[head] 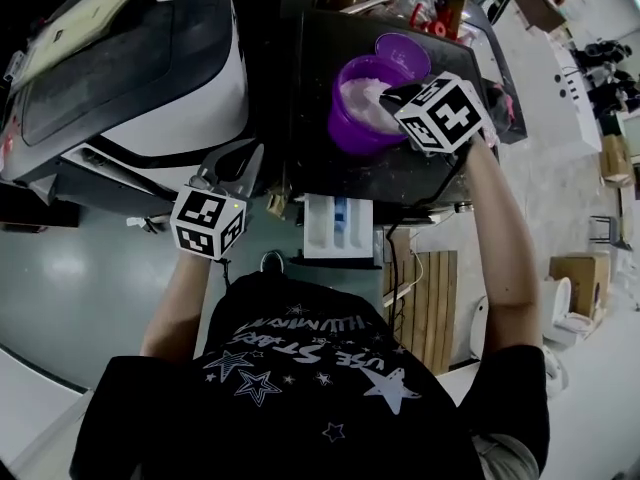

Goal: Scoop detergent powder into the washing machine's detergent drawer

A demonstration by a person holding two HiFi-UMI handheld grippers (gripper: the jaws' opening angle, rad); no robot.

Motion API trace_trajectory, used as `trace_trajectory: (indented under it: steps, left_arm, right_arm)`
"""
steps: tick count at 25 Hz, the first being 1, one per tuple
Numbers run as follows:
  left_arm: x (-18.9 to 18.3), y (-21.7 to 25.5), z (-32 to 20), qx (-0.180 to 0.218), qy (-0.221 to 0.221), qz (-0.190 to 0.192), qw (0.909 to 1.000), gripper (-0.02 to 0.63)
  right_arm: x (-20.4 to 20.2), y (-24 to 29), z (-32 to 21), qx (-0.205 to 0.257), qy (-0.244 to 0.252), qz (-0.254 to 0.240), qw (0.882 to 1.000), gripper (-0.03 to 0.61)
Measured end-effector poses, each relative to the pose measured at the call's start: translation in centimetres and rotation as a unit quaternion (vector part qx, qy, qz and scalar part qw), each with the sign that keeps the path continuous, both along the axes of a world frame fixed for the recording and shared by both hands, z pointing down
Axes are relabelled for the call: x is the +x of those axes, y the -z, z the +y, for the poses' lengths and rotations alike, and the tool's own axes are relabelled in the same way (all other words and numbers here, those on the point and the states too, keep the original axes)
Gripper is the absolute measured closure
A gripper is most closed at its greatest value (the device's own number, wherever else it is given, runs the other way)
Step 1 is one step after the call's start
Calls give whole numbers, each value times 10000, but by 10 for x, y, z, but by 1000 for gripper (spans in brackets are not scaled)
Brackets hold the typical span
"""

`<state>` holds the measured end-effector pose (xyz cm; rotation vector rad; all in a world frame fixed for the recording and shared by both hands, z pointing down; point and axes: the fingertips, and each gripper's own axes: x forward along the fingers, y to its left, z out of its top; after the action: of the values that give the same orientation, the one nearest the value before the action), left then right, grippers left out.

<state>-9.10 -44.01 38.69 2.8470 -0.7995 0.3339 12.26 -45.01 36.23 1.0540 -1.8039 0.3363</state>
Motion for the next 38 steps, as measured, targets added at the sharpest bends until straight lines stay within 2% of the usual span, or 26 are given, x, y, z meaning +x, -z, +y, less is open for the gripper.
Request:
trace_trajectory:
  steps: [8,10,15,20,25,33,38]
  left_arm:
    - [0,-8,-4,-81,-204,21,9998,614]
    - [-1,-11,-4,-81,-230,9,9997,614]
    - [-3,-13,-3,-47,-304,61,9995,614]
    - [-4,-14,-1,251,-424,-45,9988,614]
    - [-4,-21,4,197,-454,0,9988,614]
    - [-1,-23,10,158,-541,-31,9984,614]
    - [-2,-24,11,114,-560,-55,9984,614]
  right_arm:
    - [0,-22,-7,-639,308,954,9929,541]
    - [-4,-25,-7,-829,391,1069,9900,541]
    - [-7,-29,-5,-1250,311,868,9879,543]
    - [-10,-30,-1,-1474,206,612,9870,543]
    - [-13,-31,3,-1625,17,215,9865,543]
    - [-16,-31,7,-1750,26,-5,9846,542]
    - [-16,-29,8,-1925,-60,-358,9806,543]
